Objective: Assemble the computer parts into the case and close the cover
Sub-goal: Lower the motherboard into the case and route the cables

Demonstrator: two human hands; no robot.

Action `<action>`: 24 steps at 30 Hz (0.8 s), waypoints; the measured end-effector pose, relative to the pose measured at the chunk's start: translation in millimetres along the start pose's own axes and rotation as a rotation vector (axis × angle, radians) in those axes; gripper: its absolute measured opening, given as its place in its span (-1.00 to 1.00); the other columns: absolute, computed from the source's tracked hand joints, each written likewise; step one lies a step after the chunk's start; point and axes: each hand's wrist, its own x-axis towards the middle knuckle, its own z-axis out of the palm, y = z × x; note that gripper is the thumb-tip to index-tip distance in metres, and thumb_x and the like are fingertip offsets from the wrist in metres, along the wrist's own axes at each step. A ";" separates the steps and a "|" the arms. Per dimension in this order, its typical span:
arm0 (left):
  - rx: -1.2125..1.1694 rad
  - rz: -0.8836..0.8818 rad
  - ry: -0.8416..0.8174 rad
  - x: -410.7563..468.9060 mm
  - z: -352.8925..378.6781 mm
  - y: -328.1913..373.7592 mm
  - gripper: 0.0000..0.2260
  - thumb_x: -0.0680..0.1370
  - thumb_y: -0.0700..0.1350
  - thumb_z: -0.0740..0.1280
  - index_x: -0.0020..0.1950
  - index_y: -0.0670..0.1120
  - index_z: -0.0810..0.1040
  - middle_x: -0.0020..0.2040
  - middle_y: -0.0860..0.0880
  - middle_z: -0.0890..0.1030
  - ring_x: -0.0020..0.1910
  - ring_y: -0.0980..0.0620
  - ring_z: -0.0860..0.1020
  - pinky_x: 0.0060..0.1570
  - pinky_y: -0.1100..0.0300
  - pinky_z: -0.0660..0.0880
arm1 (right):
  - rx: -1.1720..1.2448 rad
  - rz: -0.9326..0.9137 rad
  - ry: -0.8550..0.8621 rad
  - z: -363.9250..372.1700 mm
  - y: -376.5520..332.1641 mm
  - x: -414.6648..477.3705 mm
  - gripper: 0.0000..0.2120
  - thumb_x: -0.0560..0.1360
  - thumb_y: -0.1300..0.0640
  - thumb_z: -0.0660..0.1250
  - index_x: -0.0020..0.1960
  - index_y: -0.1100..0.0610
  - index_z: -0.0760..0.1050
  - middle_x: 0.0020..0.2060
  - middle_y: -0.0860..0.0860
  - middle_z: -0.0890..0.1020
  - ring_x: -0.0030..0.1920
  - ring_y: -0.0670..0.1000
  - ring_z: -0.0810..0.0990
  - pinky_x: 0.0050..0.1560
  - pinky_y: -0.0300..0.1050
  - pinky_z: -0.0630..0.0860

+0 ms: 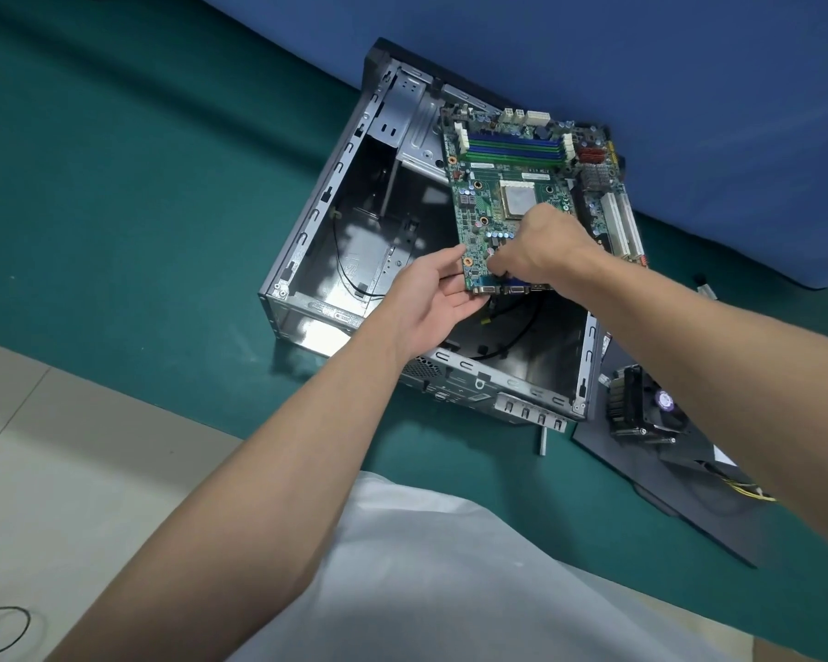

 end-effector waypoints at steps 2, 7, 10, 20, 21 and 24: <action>0.007 0.005 0.001 -1.0 0.2 -0.4 -0.89 0.61 -0.18 0.27 0.05 -0.22 0.47 -0.28 -0.15 0.68 -0.26 -0.04 0.69 -0.01 0.02 0.58 | 0.033 0.006 0.019 0.9 1.0 -0.3 -0.72 0.35 -0.01 0.50 -0.24 0.17 0.48 -0.30 0.05 0.58 -0.31 0.03 0.56 -0.32 -0.12 0.47; 0.030 0.014 0.001 -3.2 0.1 -0.3 -0.88 0.62 -0.18 0.26 0.05 -0.24 0.47 -0.26 -0.15 0.69 -0.34 -0.02 0.68 -0.04 0.03 0.56 | 0.045 -0.006 0.021 2.4 0.3 -1.9 -0.71 0.35 -0.01 0.51 -0.23 0.18 0.49 -0.30 0.05 0.58 -0.30 0.04 0.57 -0.25 -0.07 0.54; 0.042 0.015 0.020 -3.4 1.2 -0.2 -0.88 0.61 -0.18 0.27 0.07 -0.24 0.47 -0.14 -0.20 0.66 -0.24 -0.05 0.67 0.06 -0.02 0.53 | 0.033 -0.004 0.018 1.0 -0.6 -3.1 -0.73 0.35 0.03 0.51 -0.21 0.19 0.50 -0.26 0.07 0.60 -0.27 0.07 0.58 -0.23 -0.06 0.56; 0.014 0.006 0.026 1.2 -0.4 -2.1 -0.89 0.60 -0.18 0.29 0.04 -0.22 0.45 -0.14 -0.18 0.61 0.06 -0.16 0.59 0.10 -0.02 0.55 | 0.069 0.054 0.050 7.0 -2.2 -9.0 -0.76 0.43 0.04 0.45 -0.10 0.18 0.49 -0.14 0.09 0.60 -0.11 0.13 0.60 -0.02 0.06 0.59; 0.013 0.005 0.018 1.5 -0.8 -2.3 -0.90 0.61 -0.18 0.28 0.03 -0.21 0.45 -0.21 -0.15 0.64 0.03 -0.15 0.60 0.08 0.00 0.56 | 0.067 0.056 0.050 7.2 -2.3 -9.3 -0.76 0.43 0.04 0.45 -0.15 0.17 0.46 -0.17 0.08 0.59 -0.13 0.13 0.60 -0.02 0.07 0.59; 0.012 0.006 0.009 2.3 -1.9 -2.4 -0.90 0.61 -0.18 0.27 0.04 -0.21 0.47 -0.26 -0.13 0.66 -0.01 -0.13 0.62 0.08 0.00 0.56 | 0.064 0.049 0.015 5.7 -2.3 -9.1 -0.71 0.44 0.04 0.46 -0.24 0.16 0.39 -0.27 0.04 0.53 -0.16 0.11 0.58 -0.05 0.04 0.59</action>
